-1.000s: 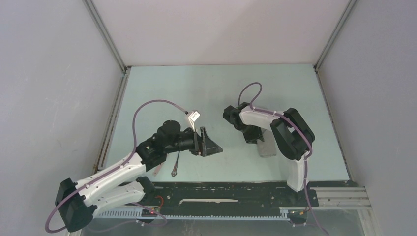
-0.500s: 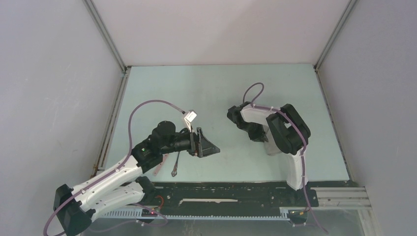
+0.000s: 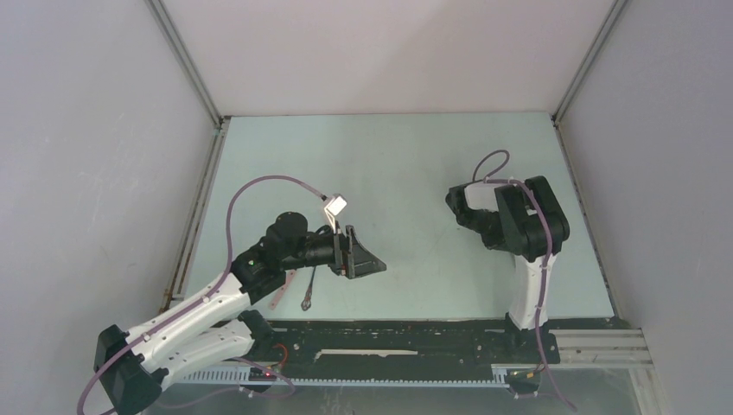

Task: Fold the napkin into a case and place the utensils inside
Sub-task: Move the smaller rectangle folded napkin to the corner of the board, then pick up the spoon from the corner of the board.

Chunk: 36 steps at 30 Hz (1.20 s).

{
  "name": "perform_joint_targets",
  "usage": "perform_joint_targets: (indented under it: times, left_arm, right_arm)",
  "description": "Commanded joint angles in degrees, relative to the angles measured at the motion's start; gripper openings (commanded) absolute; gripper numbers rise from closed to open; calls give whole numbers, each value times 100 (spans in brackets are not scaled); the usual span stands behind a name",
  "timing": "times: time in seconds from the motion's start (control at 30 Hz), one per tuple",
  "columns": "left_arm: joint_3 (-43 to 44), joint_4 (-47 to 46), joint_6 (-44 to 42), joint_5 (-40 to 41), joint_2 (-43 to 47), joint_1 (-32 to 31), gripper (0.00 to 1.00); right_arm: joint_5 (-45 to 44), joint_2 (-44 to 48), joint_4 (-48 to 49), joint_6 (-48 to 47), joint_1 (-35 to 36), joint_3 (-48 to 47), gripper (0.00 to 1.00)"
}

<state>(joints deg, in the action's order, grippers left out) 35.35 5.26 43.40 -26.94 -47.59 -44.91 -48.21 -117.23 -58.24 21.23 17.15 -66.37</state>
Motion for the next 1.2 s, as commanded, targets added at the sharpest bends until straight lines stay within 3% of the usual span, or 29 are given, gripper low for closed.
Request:
perform_joint_targets:
  times: [0.0,0.2,0.37,0.47,0.5,0.67,0.8,0.9,1.07,1.17]
  left_arm:
    - [24,-183,-208,-217,56,56,84]
    - [97,-152,-228,-273,61,61,84]
    - [154,-56,-290,-217,48,61,84]
    - [182,58,-324,-165,47,119,84]
    - [193,108,-322,-160,53,159,84]
    - [328,828,-513,257,179,414,87]
    - [483,1728,-682,843,292,773,89]
    - [740,2811,-840,1627,109,1074,91]
    - [1754,4921,-1250,3278,-1202,1361,91]
    - [2065,5379,-1347,3849,-1971,1537,90]
  right_arm:
    - [-441,88,580,-495,-285,448,0]
    - [-203,245,854,-752,-778,574,0]
    - [-160,288,863,-798,-797,582,0]
    - [-205,414,805,-705,-521,571,33]
    - [-196,500,760,-661,-395,558,40]
    - [-674,1119,-89,180,549,300,61]
    - [-239,1936,-328,547,1622,118,69]
    - [794,2565,46,691,2262,119,73]
    - [3396,3776,2117,421,2834,683,74]
    - [4438,4244,2599,435,2880,890,72]
